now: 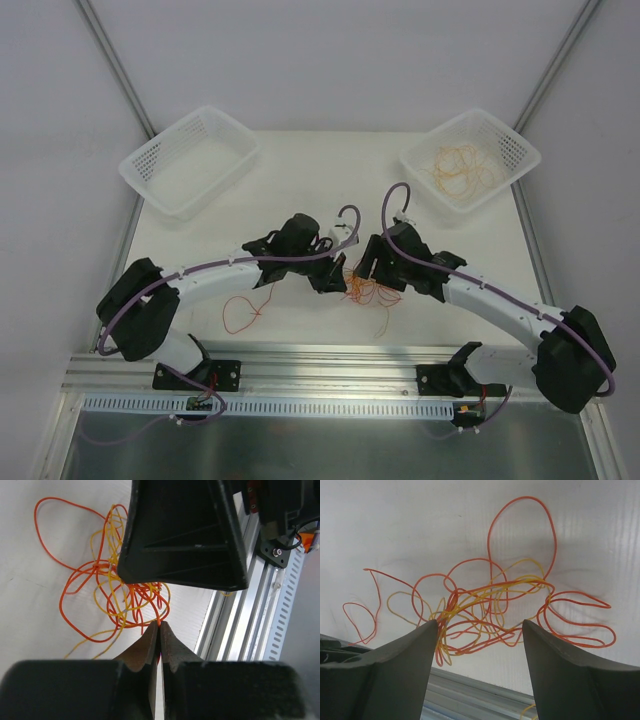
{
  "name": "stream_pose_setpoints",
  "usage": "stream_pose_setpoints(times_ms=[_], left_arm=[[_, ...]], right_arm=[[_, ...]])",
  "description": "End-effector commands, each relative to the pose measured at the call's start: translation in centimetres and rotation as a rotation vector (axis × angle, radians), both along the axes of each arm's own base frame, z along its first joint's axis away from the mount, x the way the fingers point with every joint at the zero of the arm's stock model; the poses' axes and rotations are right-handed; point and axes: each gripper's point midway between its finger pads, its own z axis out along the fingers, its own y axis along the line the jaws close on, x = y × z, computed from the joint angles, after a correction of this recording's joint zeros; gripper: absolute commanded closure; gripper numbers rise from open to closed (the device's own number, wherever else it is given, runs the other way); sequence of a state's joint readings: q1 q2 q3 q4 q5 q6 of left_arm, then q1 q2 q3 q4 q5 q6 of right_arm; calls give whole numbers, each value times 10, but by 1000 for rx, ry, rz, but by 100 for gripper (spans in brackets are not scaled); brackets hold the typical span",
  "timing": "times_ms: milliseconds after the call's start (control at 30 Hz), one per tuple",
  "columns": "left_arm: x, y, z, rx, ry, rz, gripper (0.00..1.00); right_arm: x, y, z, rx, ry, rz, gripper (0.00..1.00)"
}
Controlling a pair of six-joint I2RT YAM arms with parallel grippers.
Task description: Untangle the cables
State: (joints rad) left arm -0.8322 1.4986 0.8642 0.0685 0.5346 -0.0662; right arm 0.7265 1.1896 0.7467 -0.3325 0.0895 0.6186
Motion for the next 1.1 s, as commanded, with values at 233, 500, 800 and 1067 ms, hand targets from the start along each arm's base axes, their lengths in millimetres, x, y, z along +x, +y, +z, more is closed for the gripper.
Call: stream_pose_setpoints(times_ms=[233,500,800,1067], left_arm=[[-9,-1,18,-51,36,47,100],[-13,-1,3,-15,90,71,100],[-7,-2,11,-23,66,100,100],[14,23,16,39,-11,263,100]], right_arm=[[2,27,-8,118,33,-23,44],[3,39,13,164,-6,-1,45],[-4,42,-6,133,31,10,63],[-7,21,-29,44,47,-11,99]])
